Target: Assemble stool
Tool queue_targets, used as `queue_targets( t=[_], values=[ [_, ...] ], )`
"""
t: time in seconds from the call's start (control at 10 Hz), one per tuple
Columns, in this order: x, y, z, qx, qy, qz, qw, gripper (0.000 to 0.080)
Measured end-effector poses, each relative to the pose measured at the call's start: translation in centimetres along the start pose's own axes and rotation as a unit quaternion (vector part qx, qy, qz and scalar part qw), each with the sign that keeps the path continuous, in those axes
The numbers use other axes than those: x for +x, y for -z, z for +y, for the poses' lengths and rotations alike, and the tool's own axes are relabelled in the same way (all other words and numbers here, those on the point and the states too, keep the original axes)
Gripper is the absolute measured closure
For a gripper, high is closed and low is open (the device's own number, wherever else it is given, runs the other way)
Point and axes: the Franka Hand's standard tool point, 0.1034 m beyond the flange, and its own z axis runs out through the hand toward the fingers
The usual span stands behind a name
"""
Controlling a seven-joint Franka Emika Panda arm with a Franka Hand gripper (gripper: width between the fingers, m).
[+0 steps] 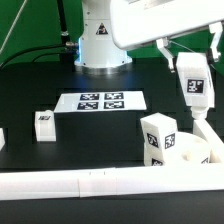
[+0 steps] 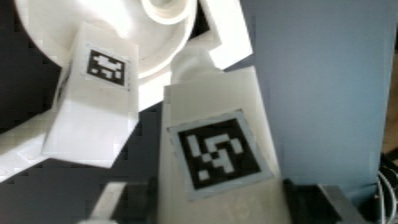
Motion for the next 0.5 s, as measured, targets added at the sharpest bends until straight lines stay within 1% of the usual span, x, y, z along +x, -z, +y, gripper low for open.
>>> queue_targets(
  t=[0.2,0.3,0.4,0.5],
  values=[
    [0.0,0.0,0.1,0.000,0.000,0.002,1.000,0.0475],
    [-0.1,-0.1,-0.1,0.001,-0.003,0.012,1.000,0.0475],
    [-1.5,-0.6,-0.2,0.001,0.001,0.029,1.000,0.0475],
    [-2.5,-1.0,-0.1,-0.003,0.007,0.023,1.000,0.0475]
  ],
)
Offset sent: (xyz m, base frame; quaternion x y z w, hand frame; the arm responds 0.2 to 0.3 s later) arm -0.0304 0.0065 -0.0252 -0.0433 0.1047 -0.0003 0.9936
